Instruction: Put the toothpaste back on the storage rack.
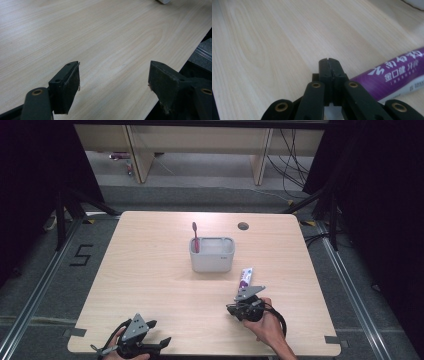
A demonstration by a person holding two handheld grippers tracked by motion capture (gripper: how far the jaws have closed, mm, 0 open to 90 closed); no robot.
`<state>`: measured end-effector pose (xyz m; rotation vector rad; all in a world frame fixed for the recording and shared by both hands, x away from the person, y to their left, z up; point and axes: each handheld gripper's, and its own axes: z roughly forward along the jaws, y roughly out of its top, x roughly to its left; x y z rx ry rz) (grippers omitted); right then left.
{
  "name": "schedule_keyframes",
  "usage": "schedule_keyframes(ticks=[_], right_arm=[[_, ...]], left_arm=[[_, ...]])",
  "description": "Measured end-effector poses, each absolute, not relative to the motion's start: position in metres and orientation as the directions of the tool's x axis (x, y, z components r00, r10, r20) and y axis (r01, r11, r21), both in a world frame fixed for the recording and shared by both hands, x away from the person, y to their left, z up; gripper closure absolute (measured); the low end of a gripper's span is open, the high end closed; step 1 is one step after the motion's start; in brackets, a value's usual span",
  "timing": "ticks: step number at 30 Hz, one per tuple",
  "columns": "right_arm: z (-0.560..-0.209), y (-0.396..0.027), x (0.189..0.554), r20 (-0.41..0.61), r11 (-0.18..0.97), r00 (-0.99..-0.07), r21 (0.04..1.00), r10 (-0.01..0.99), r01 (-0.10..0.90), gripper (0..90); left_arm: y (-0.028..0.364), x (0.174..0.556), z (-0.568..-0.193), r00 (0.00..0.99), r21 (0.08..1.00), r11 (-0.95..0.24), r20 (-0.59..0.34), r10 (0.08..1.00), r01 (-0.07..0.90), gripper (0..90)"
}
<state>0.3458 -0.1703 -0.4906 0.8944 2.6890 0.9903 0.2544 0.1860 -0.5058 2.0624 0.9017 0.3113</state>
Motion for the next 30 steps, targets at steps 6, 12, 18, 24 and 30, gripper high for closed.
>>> schedule_keyframes(ticks=[6, 12, 18, 24, 30], right_arm=[[-0.493, -0.185, 0.341, 0.082, 0.589, -0.800, 0.632, 0.595, 0.503, 89.7], [-0.493, -0.199, 0.339, 0.067, 0.588, -0.793, 0.634, 0.606, 0.502, 89.7], [-0.490, -0.213, 0.336, 0.090, 0.563, -0.771, 0.630, 0.630, 0.534, 89.7], [-0.489, -0.224, 0.336, 0.088, 0.540, -0.756, 0.646, 0.649, 0.539, 89.7], [-0.485, -0.233, 0.337, 0.107, 0.535, -0.745, 0.629, 0.659, 0.563, 89.7]], left_arm=[[0.185, 0.254, -0.506, 0.704, 0.787, -0.378, -0.098, 0.703, 0.487, 24.8], [0.186, 0.256, -0.506, 0.703, 0.778, -0.390, -0.092, 0.705, 0.493, 24.9], [0.183, 0.255, -0.507, 0.690, 0.794, -0.345, -0.126, 0.713, 0.501, 24.9], [0.182, 0.255, -0.507, 0.687, 0.795, -0.340, -0.129, 0.715, 0.502, 24.9], [0.183, 0.254, -0.507, 0.687, 0.794, -0.344, -0.125, 0.715, 0.502, 24.9]])
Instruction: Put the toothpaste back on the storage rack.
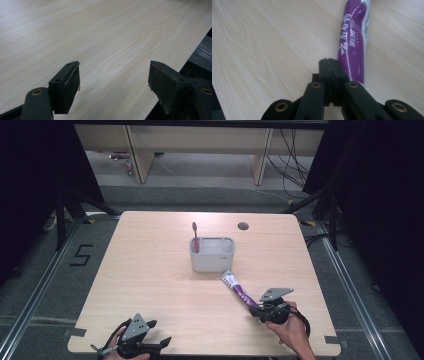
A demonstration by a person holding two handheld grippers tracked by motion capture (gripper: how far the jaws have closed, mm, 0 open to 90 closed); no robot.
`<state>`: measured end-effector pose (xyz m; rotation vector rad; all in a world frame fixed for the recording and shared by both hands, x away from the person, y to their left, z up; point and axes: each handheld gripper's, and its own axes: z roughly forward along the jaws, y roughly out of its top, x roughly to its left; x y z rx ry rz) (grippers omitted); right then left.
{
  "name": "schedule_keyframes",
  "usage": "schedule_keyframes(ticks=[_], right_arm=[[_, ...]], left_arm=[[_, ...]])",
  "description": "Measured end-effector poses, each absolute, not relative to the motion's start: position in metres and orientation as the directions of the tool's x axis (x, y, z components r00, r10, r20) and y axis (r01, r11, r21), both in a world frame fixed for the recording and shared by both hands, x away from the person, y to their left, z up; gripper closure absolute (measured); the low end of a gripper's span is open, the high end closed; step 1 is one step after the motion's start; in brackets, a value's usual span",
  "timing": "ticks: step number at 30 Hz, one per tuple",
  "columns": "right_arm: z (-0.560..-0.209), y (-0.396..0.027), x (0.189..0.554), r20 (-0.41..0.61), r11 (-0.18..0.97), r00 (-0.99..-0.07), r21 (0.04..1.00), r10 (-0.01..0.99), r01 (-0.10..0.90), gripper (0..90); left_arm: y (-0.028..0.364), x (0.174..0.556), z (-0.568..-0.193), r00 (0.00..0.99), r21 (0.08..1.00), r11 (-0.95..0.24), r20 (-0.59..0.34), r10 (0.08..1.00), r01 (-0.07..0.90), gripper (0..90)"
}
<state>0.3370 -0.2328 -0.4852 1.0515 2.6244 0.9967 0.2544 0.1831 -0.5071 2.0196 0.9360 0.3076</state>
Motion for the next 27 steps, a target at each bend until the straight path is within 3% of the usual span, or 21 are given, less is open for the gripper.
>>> schedule_keyframes(ticks=[1, 10, 16, 26, 27], right_arm=[[-0.487, -0.235, 0.339, 0.084, 0.540, -0.750, 0.643, 0.656, 0.544, 89.7], [-0.482, -0.240, 0.339, 0.096, 0.528, -0.731, 0.629, 0.675, 0.571, 89.1], [-0.474, -0.231, 0.344, 0.032, 0.565, -0.762, 0.651, 0.647, 0.507, 85.5], [-0.458, -0.220, 0.361, -0.065, 0.621, -0.744, 0.601, 0.665, 0.503, 61.5], [-0.458, -0.217, 0.363, -0.045, 0.612, -0.729, 0.580, 0.683, 0.538, 59.4]], left_arm=[[0.185, 0.255, -0.507, 0.701, 0.787, -0.378, -0.095, 0.706, 0.488, 24.9], [0.183, 0.254, -0.507, 0.685, 0.797, -0.337, -0.128, 0.718, 0.501, 24.9], [0.184, 0.254, -0.508, 0.686, 0.793, -0.346, -0.122, 0.717, 0.502, 24.9], [0.185, 0.255, -0.507, 0.689, 0.788, -0.355, -0.118, 0.715, 0.504, 24.9], [0.185, 0.255, -0.507, 0.690, 0.787, -0.357, -0.116, 0.715, 0.503, 24.9]])
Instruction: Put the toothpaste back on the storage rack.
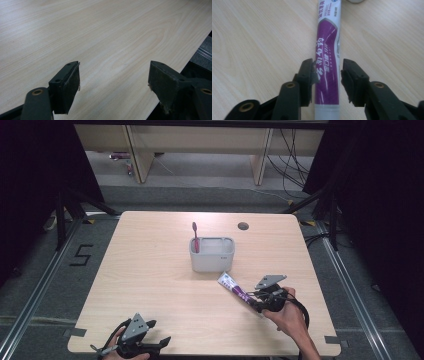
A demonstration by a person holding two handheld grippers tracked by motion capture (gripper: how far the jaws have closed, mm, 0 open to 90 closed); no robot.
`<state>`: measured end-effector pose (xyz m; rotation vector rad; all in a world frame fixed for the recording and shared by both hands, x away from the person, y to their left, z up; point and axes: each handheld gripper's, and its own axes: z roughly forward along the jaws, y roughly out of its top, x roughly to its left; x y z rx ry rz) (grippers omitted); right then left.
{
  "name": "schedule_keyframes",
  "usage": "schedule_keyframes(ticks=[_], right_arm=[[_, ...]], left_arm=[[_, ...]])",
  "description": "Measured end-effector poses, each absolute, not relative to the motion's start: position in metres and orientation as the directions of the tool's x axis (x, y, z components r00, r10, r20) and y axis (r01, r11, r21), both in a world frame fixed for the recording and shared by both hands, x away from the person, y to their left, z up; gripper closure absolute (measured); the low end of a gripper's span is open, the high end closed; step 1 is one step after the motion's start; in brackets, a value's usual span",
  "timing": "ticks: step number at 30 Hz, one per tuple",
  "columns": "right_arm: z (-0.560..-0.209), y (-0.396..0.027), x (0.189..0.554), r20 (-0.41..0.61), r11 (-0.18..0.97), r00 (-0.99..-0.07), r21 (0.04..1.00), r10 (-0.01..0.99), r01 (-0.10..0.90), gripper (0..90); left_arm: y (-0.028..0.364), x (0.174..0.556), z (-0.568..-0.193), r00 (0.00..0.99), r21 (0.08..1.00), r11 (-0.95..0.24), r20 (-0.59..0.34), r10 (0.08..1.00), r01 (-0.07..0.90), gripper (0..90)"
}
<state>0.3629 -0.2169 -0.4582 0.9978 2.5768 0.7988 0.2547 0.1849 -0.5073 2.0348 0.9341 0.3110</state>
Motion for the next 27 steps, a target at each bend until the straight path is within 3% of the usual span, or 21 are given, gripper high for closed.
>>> schedule_keyframes(ticks=[15, 27], right_arm=[[-0.456, -0.189, 0.387, -0.091, 0.712, -0.753, 0.415, 0.652, 0.566, 46.1], [-0.467, -0.172, 0.401, -0.096, 0.748, -0.772, 0.347, 0.628, 0.566, 46.0]], left_arm=[[0.184, 0.255, -0.508, 0.680, 0.793, -0.338, -0.127, 0.722, 0.507, 24.9], [0.186, 0.255, -0.507, 0.691, 0.788, -0.358, -0.116, 0.713, 0.501, 24.9]])
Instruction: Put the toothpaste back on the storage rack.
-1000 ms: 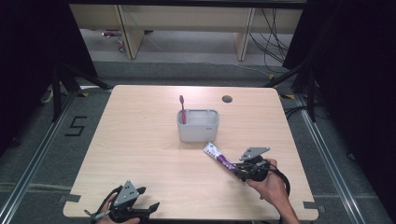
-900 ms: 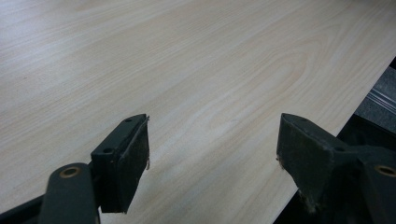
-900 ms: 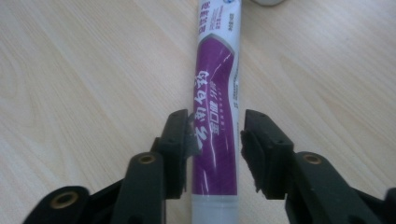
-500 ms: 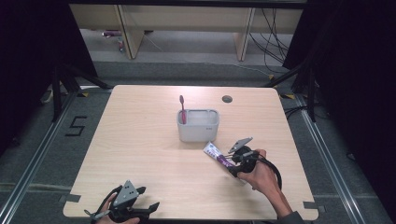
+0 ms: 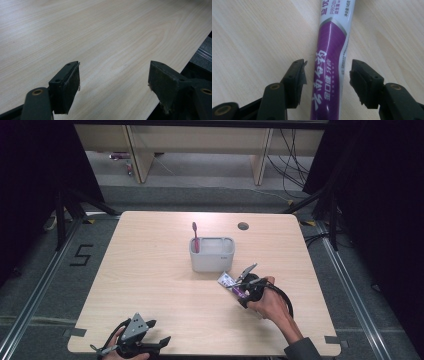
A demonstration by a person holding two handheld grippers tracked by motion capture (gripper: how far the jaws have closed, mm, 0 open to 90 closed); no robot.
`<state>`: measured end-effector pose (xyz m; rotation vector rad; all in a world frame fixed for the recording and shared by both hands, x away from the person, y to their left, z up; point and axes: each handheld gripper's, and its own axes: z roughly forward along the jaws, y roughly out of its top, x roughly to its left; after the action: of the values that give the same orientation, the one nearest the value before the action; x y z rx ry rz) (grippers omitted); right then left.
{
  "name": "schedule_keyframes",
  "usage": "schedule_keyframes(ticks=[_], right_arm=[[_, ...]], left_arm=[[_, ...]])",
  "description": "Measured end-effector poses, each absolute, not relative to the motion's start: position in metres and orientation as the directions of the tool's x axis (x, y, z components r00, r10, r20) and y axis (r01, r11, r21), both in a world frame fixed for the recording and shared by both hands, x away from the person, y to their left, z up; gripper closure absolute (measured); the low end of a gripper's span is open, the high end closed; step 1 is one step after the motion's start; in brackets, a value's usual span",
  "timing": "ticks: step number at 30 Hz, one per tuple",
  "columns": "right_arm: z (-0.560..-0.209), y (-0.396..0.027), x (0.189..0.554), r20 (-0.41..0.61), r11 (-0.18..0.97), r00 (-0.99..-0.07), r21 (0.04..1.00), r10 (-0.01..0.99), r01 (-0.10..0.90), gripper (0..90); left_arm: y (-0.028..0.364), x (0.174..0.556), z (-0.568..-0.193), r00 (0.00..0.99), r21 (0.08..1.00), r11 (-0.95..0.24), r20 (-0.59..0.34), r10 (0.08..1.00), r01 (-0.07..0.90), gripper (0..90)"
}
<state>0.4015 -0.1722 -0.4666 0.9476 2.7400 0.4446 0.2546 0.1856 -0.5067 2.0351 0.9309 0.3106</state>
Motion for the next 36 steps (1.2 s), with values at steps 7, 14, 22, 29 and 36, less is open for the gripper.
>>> schedule_keyframes(ticks=[7, 14, 22, 29, 36], right_arm=[[-0.471, -0.166, 0.409, -0.093, 0.748, -0.767, 0.320, 0.635, 0.581, 49.7], [-0.472, -0.163, 0.416, -0.087, 0.762, -0.777, 0.292, 0.623, 0.578, 56.4], [-0.474, -0.163, 0.423, -0.072, 0.765, -0.778, 0.260, 0.624, 0.590, 57.4], [-0.473, -0.161, 0.426, -0.069, 0.765, -0.774, 0.235, 0.629, 0.600, 59.1], [-0.468, -0.161, 0.432, -0.089, 0.769, -0.772, 0.213, 0.630, 0.603, 73.8]], left_arm=[[0.185, 0.254, -0.507, 0.684, 0.795, -0.337, -0.129, 0.718, 0.505, 24.9], [0.185, 0.255, -0.507, 0.694, 0.788, -0.359, -0.117, 0.710, 0.500, 24.9], [0.184, 0.254, -0.508, 0.692, 0.791, -0.355, -0.116, 0.713, 0.498, 24.9], [0.182, 0.253, -0.508, 0.686, 0.796, -0.338, -0.130, 0.716, 0.503, 24.9], [0.183, 0.254, -0.508, 0.695, 0.789, -0.358, -0.117, 0.710, 0.499, 24.9]])
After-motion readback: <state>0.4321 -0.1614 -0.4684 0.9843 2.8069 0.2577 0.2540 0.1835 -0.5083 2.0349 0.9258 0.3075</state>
